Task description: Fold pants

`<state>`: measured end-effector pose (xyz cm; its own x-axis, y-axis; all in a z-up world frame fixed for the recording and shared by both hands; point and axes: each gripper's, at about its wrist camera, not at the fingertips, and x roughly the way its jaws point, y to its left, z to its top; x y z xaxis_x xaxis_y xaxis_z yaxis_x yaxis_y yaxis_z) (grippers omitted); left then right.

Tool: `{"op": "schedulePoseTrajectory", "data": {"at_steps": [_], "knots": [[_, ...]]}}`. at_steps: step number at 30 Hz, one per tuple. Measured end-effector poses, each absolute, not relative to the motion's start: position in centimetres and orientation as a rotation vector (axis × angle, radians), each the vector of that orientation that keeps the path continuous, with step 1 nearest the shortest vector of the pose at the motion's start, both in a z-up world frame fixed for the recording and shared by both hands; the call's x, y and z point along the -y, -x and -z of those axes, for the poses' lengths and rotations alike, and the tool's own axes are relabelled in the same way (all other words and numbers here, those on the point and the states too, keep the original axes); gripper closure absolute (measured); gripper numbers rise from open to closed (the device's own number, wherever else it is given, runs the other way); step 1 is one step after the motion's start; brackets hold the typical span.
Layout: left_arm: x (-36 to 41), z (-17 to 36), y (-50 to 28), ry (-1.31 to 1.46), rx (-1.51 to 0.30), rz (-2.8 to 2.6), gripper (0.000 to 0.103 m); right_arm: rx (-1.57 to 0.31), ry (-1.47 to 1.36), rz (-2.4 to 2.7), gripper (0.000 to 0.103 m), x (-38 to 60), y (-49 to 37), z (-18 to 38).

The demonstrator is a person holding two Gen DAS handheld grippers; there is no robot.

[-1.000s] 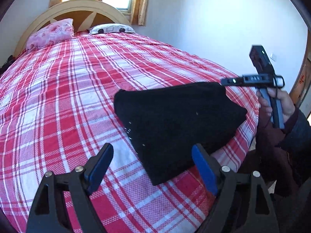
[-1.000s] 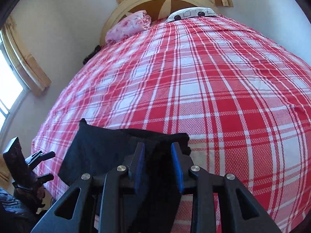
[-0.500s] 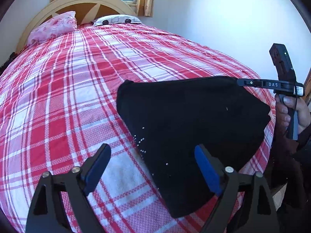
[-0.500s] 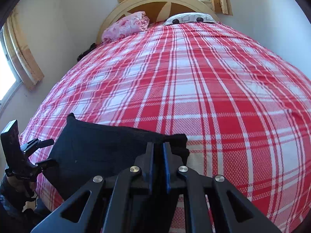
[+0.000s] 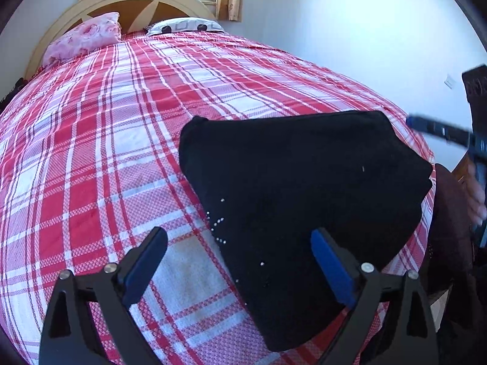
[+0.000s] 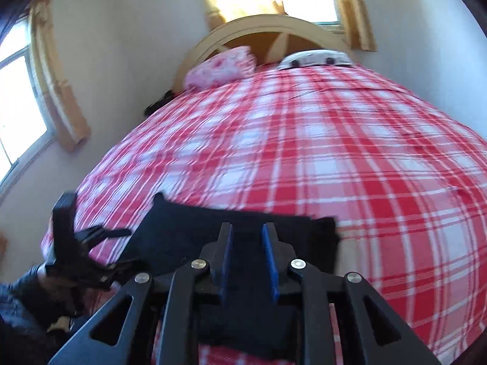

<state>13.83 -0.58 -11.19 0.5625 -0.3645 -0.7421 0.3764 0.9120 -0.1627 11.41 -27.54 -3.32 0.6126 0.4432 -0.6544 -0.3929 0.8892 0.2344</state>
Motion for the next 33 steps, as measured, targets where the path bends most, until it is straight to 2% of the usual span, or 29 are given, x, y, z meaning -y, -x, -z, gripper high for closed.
{"op": "schedulePoseTrajectory", "data": {"at_steps": [3,9,23,27,29,30,31,33], "knots": [[0.8,11.4,-14.0,-0.022,-0.874,0.421,0.000,-0.836,-0.024,-0.505,0.079,25.9,-10.7,5.5],[1.0,11.8,-14.4,-0.024,-0.898,0.417,0.000,-0.876,-0.086,-0.439,0.079,28.1,-11.3,8.6],[1.2,11.2,-14.1,-0.038,-0.895,0.392,0.000,-0.820,-0.083,-0.420,0.079,28.7,-9.4,8.3],[0.7,9.7,-14.1,-0.066,-0.841,0.362,0.000,-0.805,-0.091,-0.405,0.079,28.9,-8.8,8.0],[0.3,9.1,-14.7,-0.046,-0.833,0.357,0.000,-0.783,-0.096,-0.380,0.074,29.3,-8.6,7.7],[0.1,8.9,-15.1,-0.040,-0.830,0.353,0.000,-0.775,-0.104,-0.370,0.066,29.6,-8.5,7.5],[0.1,8.6,-15.4,-0.039,-0.824,0.348,0.000,-0.769,-0.123,-0.356,0.053,30.1,-8.5,7.5],[0.3,7.8,-15.7,-0.040,-0.802,0.364,0.000,-0.753,-0.147,-0.303,0.040,30.9,-8.4,7.3]]}}
